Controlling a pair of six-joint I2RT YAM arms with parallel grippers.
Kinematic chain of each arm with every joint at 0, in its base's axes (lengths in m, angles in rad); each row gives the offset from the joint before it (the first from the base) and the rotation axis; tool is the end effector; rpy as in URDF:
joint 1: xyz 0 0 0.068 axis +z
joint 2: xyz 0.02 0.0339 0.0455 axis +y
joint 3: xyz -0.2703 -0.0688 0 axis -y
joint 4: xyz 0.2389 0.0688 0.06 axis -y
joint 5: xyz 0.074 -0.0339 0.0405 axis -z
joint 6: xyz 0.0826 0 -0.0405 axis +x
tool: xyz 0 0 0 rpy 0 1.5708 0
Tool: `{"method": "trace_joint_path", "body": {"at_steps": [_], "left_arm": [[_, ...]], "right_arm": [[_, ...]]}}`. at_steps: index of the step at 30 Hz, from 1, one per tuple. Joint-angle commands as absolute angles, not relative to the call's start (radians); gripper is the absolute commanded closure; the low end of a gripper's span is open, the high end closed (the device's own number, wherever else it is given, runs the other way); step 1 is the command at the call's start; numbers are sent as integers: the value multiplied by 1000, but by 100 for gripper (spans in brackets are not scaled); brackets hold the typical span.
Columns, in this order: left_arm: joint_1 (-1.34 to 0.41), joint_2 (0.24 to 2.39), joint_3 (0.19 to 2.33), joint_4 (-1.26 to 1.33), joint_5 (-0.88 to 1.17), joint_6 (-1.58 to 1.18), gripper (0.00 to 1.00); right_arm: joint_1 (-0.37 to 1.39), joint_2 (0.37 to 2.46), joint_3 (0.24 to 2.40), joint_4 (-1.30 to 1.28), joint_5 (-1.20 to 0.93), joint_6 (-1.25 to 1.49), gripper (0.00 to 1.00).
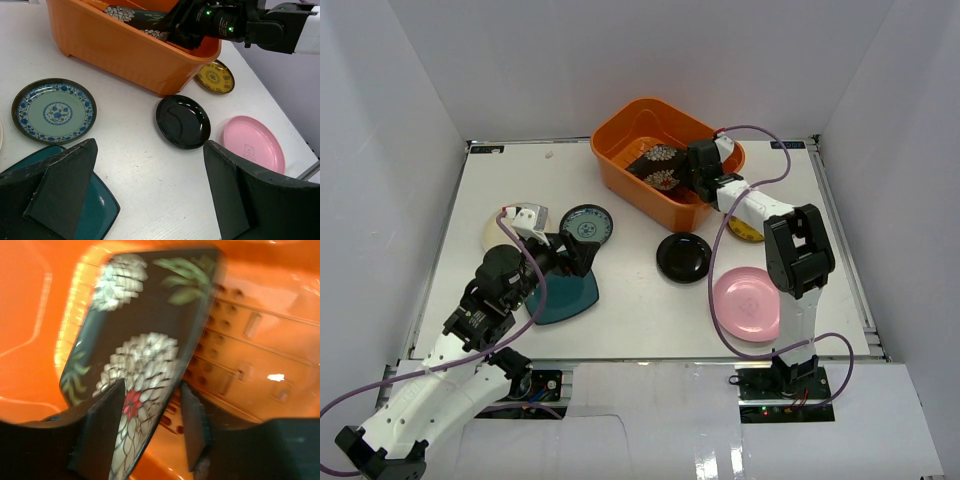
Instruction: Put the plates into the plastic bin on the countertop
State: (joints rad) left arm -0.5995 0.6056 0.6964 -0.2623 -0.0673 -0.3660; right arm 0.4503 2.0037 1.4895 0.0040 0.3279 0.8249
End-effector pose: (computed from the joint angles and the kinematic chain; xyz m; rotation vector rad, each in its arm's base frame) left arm 0.1553 -0.0994 0.3221 0.1578 1.7796 -0.6445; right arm 0.4651 0.1953 0.2193 0.5833 1.9984 0.4477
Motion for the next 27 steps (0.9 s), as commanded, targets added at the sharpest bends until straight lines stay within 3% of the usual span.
{"method": "trace_joint_path", "body": {"at_steps": [1,7,11,14,17,20,22,25,27], "left_arm": [[-604,607,715,-258,-60,-360,2],[-606,609,715,-255,-49,-362,2],[-606,611,716,-255,-58,-359,2],[-604,606,718,-262,-81,-356,2],[-601,601,724,-273,-133,-359,2],[-592,603,735,-287,-198,-367,2],[-586,600,741,-296,-233,-371,2],[-571,575,736,-298,-284,-374,2],[-563,560,732,-296,-313,-374,2]], "right_arm": [[475,1977,1597,114,391,801,44],[508,1915,1617,69,500,660,16],[531,1835,1592,60,508,548,11],[571,1749,1524,41,410,459,12],[647,1649,1376,74,203,414,29],[750,1612,1241,92,11,445,55],[814,1614,1134,176,-119,485,62],[873,1638,1043,302,-210,586,59],[900,1693,1011,376,-242,646,39]]}}
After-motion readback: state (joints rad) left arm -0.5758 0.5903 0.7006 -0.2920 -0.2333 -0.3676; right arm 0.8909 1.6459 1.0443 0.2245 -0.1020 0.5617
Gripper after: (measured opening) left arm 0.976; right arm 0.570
